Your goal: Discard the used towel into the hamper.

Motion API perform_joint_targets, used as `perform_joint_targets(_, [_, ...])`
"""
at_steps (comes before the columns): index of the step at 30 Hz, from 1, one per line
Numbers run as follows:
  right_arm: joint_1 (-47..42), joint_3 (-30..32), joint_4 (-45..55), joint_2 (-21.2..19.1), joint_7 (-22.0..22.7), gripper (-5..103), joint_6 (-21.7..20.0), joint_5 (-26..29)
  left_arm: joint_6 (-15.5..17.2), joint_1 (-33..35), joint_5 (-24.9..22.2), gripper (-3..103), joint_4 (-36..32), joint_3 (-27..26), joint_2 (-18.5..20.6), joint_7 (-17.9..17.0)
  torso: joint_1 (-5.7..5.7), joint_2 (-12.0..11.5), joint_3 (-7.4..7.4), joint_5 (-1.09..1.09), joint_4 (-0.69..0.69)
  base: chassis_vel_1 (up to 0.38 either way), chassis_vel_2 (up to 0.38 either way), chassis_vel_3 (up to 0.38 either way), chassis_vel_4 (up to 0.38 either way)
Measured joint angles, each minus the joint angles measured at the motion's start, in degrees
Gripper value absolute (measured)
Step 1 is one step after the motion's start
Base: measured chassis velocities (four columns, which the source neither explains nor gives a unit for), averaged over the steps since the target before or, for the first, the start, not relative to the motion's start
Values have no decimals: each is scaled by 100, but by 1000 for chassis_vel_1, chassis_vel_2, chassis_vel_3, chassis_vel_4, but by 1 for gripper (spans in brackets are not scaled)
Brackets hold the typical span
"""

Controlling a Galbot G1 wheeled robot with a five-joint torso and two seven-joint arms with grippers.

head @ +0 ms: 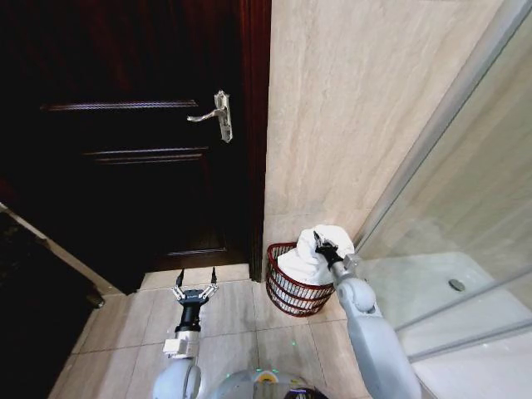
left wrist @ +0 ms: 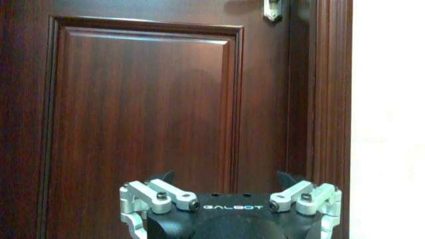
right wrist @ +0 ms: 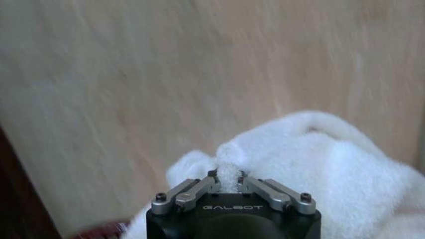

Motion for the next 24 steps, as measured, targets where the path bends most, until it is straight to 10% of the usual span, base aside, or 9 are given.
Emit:
perform_joint_targets(7, [42,45,-402,-59,-48,5,-684,-10,44,16,-19,100,-147,3,-17,-4,0,2,1,-1,-1,0,0,0,0])
perform_joint_targets(17, [416,108,-645,182,-390,5,-2808,343,63,39,-26,100,-232,33,-47,-14,2,3,2,0,0,0,0,0,0])
perform_joint_targets(24, [705,-32,-1234,195,-135,15,-2889,410,78,41,-27,100,-299,32,-46,-23,2,4,2,-1,1,0,0,0,0])
